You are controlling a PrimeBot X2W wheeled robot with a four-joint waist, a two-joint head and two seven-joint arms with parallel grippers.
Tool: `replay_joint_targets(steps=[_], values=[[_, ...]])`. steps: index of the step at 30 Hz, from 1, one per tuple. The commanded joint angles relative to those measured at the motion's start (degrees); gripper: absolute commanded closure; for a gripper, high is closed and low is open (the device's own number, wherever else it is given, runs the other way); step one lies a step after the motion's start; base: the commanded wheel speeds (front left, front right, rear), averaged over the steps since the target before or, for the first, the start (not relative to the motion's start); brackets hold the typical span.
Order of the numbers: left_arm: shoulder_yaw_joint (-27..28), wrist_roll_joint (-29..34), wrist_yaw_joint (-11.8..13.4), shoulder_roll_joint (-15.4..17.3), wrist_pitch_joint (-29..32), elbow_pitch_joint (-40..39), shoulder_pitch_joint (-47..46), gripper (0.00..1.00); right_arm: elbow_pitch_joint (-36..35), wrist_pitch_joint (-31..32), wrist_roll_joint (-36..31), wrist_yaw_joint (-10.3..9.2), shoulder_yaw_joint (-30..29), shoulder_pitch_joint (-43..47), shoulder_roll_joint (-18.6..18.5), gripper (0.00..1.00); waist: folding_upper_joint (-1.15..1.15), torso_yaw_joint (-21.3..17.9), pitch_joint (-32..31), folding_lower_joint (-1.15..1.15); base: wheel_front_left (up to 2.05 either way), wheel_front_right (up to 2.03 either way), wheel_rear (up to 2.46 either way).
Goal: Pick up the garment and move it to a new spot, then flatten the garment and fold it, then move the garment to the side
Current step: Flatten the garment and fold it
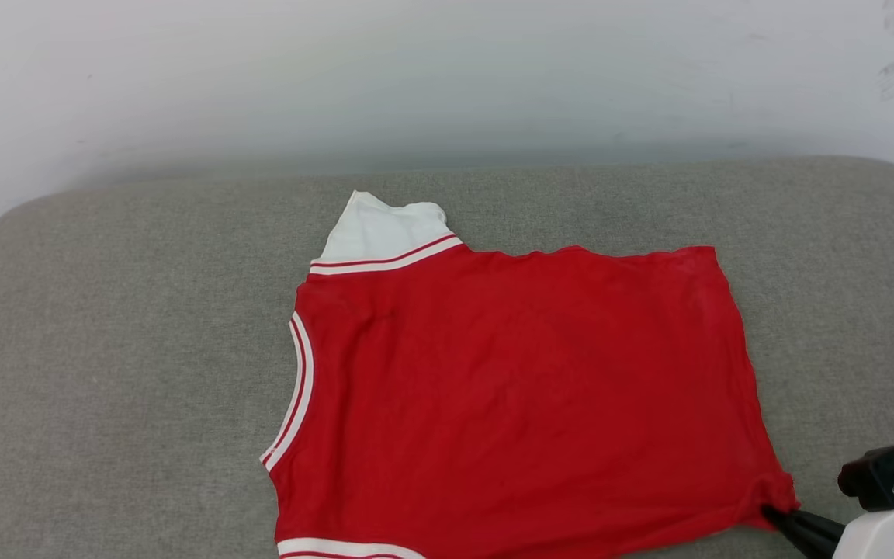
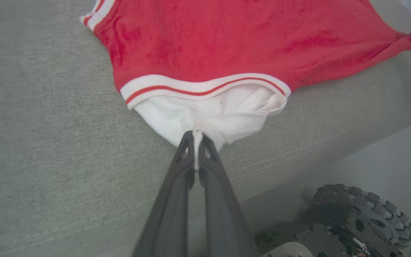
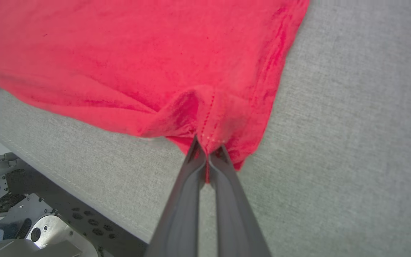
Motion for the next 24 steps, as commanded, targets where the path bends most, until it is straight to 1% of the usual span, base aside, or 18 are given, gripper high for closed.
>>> replay_joint_targets(steps=[1, 6, 12, 18, 21, 24], values=[[0.51, 0.65, -0.34, 0.41, -0.39, 0.26, -1.56, 1.0, -0.59, 0.16, -0.57, -0.04, -1.01, 0.59, 0.53, 1.0, 0.0, -0.04, 0.16, 0.01, 0.0, 0.0, 0.0], [1.75, 3.66, -1.63, 1.96, 0.46, 0.63, -7.45, 1.0, -3.3, 1.95, -2.78, -0.04, -6.09, 0.31, 2.22, 1.0, 0.0, -0.56, 1.49, 0.01, 0.0, 0.0, 0.0], [2.99, 7.49, -3.52, 3.36, 3.82, 0.86, -16.71, 1.0, -7.07, 4.21, -4.81, -0.04, -11.44, -0.95, 3.94, 1.0, 0.0, -1.61, 4.74, 0.01, 0.0, 0.0, 0.0], [4.16, 10.09, -6.54, 5.13, 7.38, 2.03, -25.15, 1.0, -10.51, 7.06, -7.07, -0.04, -15.36, -3.71, 5.94, 1.0, 0.0, -3.28, 8.92, 0.01, 0.0, 0.0, 0.0], [4.44, 11.16, -7.77, 5.24, 8.72, 3.25, -28.5, 1.0, -11.21, 8.13, -8.16, -0.04, -16.77, -5.5, 6.85, 1.0, 0.0, -3.93, 11.12, 0.01, 0.0, 0.0, 0.0], [4.83, 11.67, -9.14, 4.57, 9.54, 5.33, -31.57, 1.0, -10.92, 9.25, -9.08, -0.04, -17.61, -7.33, 7.71, 1.0, 0.0, -4.28, 13.27, 0.01, 0.0, 0.0, 0.0]])
